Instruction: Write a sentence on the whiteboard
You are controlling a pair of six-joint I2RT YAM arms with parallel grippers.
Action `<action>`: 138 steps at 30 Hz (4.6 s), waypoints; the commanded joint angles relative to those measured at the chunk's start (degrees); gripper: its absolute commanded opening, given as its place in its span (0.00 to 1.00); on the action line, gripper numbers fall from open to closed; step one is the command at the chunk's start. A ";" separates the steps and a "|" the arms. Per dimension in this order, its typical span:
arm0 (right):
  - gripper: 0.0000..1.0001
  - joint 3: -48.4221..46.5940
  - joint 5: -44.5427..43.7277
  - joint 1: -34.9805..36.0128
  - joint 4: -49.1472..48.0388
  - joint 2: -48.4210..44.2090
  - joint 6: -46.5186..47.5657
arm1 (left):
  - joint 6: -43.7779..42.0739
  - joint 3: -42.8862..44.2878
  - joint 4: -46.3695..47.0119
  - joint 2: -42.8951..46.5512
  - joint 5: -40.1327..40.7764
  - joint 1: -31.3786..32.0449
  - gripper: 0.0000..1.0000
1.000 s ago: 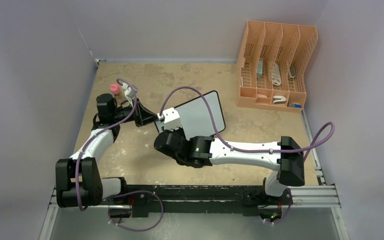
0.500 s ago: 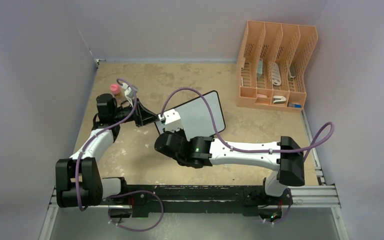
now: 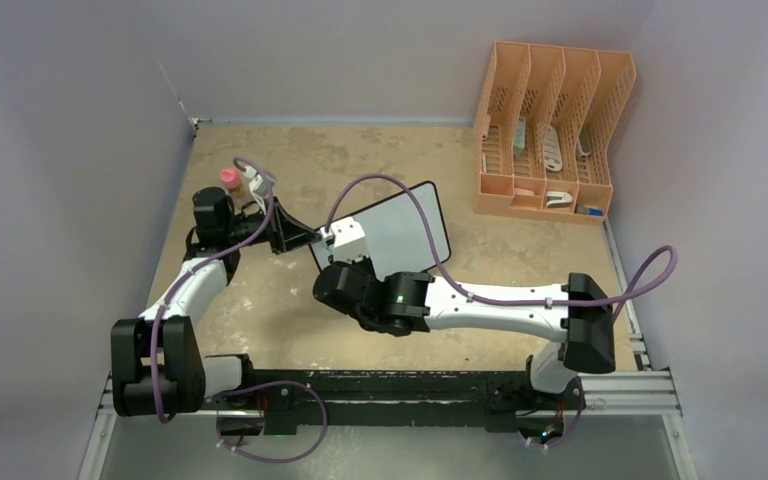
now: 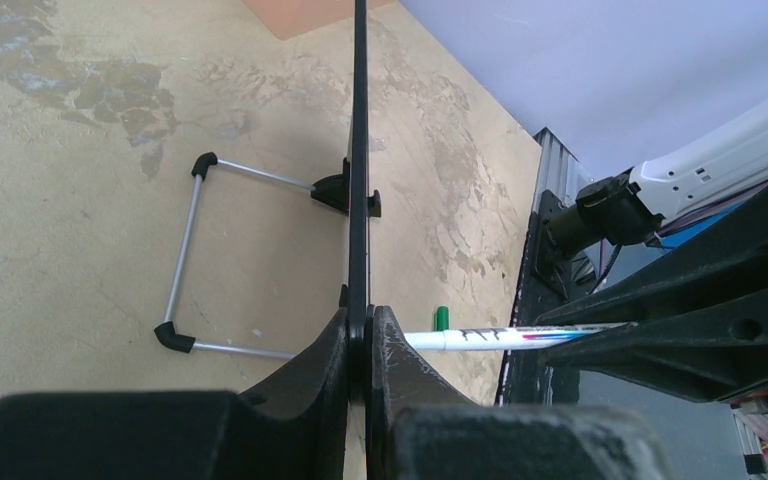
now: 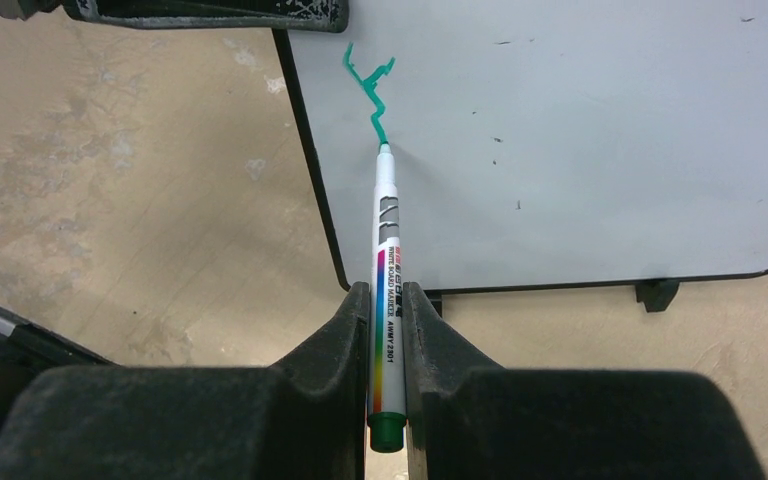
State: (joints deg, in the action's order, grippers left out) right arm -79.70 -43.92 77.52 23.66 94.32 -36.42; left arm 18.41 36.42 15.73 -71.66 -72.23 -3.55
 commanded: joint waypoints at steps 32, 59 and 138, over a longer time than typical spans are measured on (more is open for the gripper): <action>0.00 4.38 0.15 -2.72 -9.36 -6.35 4.33 | -1.45 0.75 0.97 1.30 -1.69 0.56 0.00; 0.00 2.88 -0.14 -2.72 -9.12 -3.53 5.53 | -1.79 0.93 0.60 1.13 -1.85 0.58 0.00; 0.00 2.39 -1.35 -2.81 -13.15 -2.33 10.82 | -2.56 1.46 -0.16 0.25 -1.78 0.57 0.00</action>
State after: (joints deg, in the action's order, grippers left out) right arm -74.91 -45.80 74.98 12.97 90.80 -26.28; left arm 17.30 36.42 15.29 -71.44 -71.26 -3.33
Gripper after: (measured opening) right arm 0.150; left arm 0.050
